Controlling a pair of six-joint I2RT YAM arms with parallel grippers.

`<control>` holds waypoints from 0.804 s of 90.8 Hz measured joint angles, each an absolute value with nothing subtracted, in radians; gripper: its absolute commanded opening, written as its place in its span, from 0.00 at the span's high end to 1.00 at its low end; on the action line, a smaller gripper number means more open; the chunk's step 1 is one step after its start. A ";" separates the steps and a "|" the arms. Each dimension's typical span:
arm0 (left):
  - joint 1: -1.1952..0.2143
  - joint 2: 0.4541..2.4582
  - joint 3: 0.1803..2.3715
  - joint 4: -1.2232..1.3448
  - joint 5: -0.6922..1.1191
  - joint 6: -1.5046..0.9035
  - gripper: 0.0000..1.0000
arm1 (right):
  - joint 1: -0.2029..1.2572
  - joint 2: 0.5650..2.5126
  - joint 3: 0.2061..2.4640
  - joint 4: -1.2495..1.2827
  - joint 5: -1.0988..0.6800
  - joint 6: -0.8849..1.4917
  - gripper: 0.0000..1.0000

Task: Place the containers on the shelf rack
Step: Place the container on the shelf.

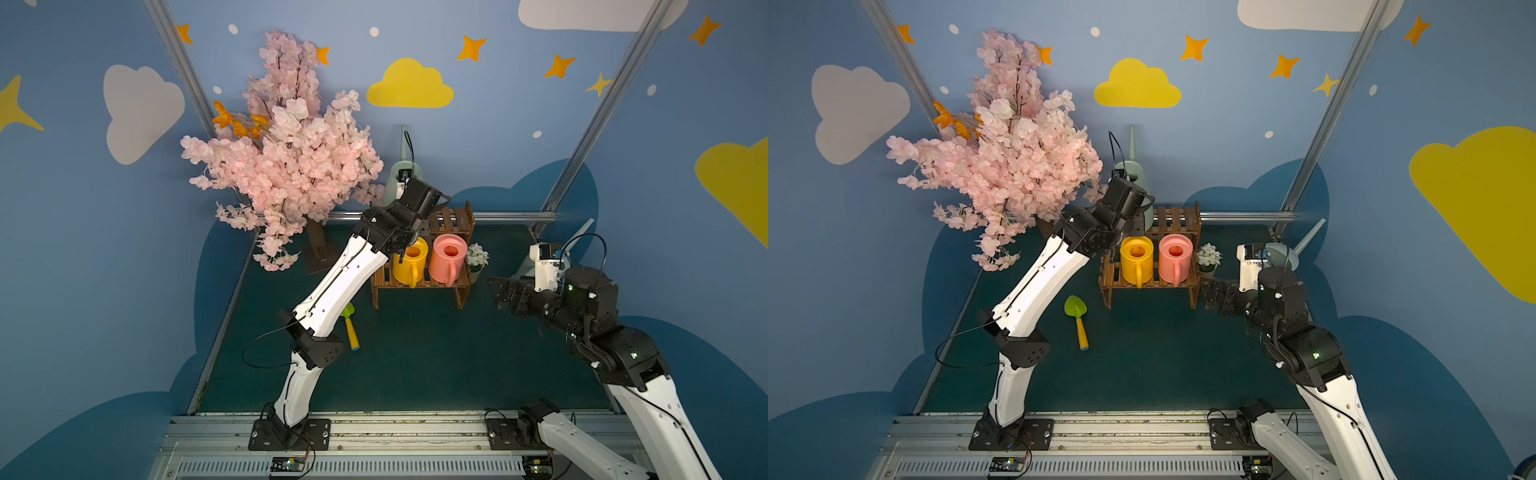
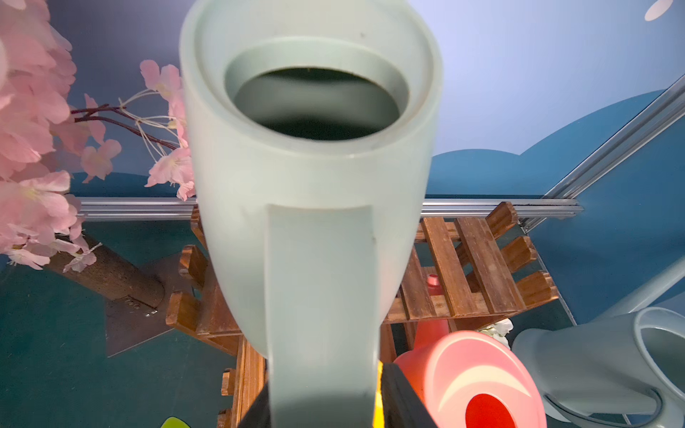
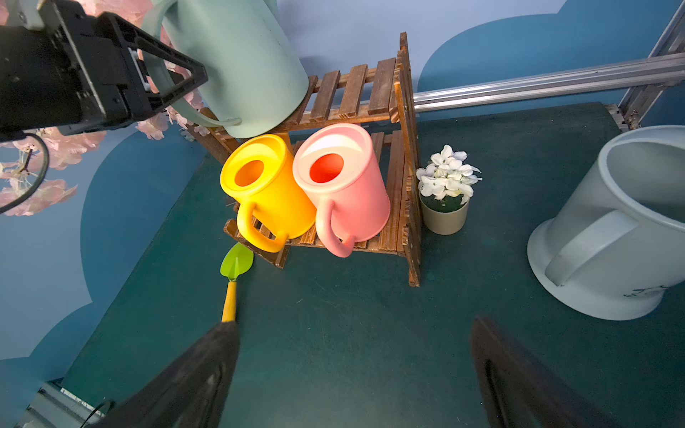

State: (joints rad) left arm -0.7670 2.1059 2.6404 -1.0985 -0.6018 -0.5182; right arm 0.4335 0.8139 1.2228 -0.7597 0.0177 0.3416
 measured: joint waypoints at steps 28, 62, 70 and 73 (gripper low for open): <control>-0.780 2.076 2.583 -1.099 -0.616 -0.525 0.42 | 0.434 0.813 1.222 -0.760 0.022 0.342 0.02; -0.787 1.916 2.427 -1.092 -0.640 -0.503 0.28 | 0.433 0.810 1.204 -0.761 0.107 0.344 0.02; -0.789 1.841 2.355 -1.076 -0.645 -0.488 0.27 | 0.429 0.810 1.198 -0.761 0.145 0.345 0.02; -0.791 1.810 2.323 -1.065 -0.646 -0.480 0.27 | 0.427 0.812 1.194 -0.761 0.161 0.345 0.02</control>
